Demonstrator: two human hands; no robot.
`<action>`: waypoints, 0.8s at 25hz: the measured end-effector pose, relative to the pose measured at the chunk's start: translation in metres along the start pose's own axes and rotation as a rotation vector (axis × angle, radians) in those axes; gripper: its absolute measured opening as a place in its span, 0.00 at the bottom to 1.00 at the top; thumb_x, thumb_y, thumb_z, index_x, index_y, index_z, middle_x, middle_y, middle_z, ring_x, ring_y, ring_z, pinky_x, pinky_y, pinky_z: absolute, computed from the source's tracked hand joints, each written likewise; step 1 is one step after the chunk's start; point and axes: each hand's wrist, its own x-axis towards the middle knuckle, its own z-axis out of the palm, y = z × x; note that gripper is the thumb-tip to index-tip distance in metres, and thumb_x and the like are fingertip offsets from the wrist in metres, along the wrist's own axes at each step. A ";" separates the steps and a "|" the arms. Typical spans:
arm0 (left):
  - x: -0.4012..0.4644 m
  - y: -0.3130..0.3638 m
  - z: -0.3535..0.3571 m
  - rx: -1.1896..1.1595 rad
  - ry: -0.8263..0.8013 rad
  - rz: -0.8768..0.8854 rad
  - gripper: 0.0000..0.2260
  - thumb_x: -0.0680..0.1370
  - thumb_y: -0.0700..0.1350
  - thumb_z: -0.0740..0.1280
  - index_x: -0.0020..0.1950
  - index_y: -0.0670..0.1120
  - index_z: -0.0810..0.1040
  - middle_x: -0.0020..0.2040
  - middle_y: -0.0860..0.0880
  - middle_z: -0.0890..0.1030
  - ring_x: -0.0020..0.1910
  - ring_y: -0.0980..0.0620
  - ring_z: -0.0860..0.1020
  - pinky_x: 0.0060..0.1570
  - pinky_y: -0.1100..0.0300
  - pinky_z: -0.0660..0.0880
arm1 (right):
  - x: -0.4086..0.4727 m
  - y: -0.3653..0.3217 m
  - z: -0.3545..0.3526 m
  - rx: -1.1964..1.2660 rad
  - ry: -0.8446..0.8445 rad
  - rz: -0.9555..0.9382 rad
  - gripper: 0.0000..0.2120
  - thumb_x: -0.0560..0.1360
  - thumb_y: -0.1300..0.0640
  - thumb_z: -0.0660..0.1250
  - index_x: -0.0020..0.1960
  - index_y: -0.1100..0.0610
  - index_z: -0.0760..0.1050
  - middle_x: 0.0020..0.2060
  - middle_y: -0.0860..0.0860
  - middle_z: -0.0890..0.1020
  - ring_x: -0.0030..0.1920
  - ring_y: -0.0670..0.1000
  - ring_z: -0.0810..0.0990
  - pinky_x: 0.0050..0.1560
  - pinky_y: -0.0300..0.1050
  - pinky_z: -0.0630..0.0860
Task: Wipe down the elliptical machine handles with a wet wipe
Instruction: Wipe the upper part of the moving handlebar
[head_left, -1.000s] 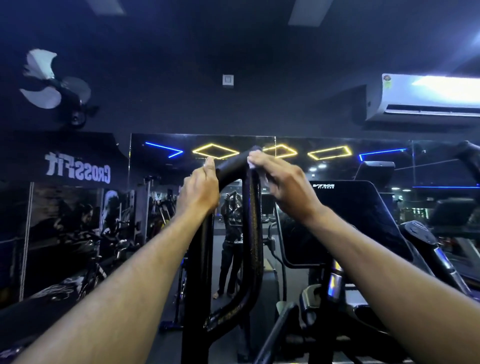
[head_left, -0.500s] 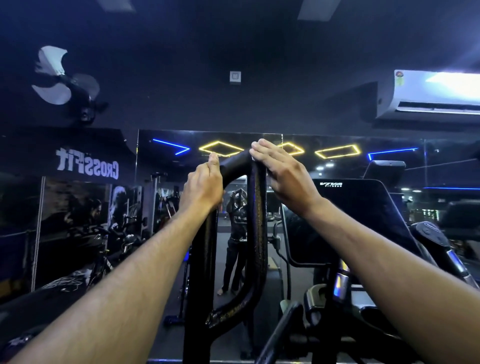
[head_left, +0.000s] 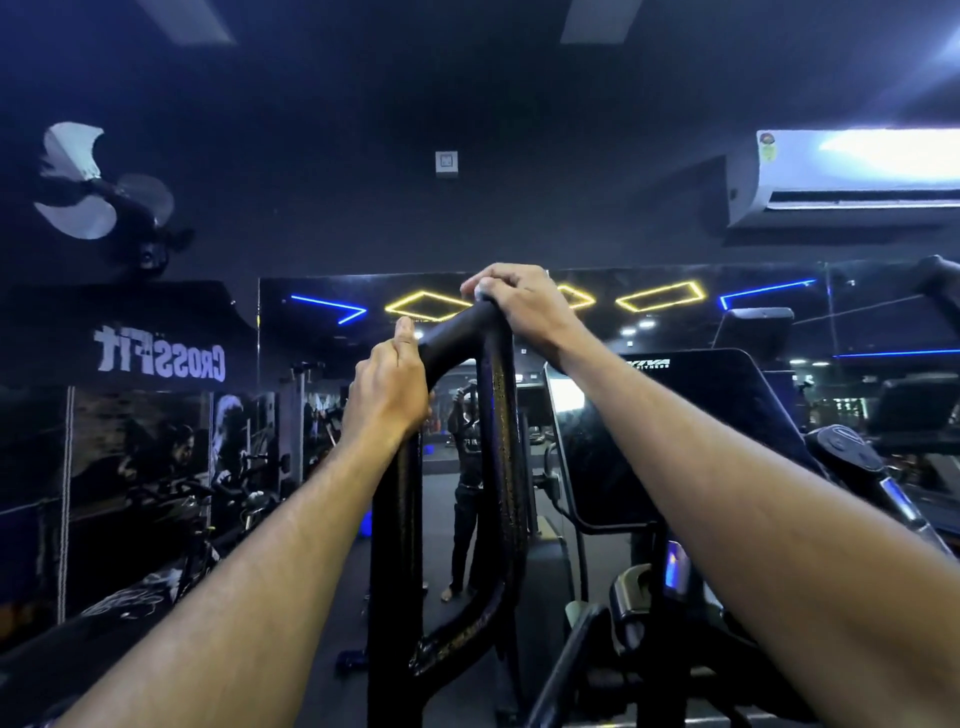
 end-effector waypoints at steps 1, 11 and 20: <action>0.000 0.000 0.000 0.008 0.000 -0.004 0.43 0.78 0.72 0.38 0.58 0.44 0.81 0.49 0.40 0.85 0.50 0.41 0.84 0.57 0.42 0.78 | 0.004 0.000 0.005 0.041 -0.052 0.027 0.13 0.75 0.62 0.62 0.39 0.55 0.84 0.41 0.48 0.86 0.45 0.46 0.81 0.51 0.43 0.76; 0.003 -0.005 0.000 0.001 -0.001 0.025 0.34 0.85 0.65 0.41 0.55 0.45 0.80 0.42 0.43 0.84 0.42 0.46 0.84 0.50 0.46 0.80 | -0.003 0.009 0.001 0.682 -0.059 0.459 0.17 0.83 0.55 0.58 0.47 0.60 0.83 0.47 0.53 0.85 0.48 0.51 0.83 0.52 0.49 0.83; 0.003 -0.005 0.003 0.073 0.002 -0.001 0.38 0.83 0.67 0.39 0.70 0.45 0.76 0.63 0.38 0.81 0.64 0.38 0.78 0.68 0.42 0.71 | -0.024 0.029 0.006 0.833 0.123 0.662 0.08 0.83 0.62 0.61 0.51 0.63 0.77 0.35 0.55 0.82 0.32 0.49 0.82 0.34 0.44 0.81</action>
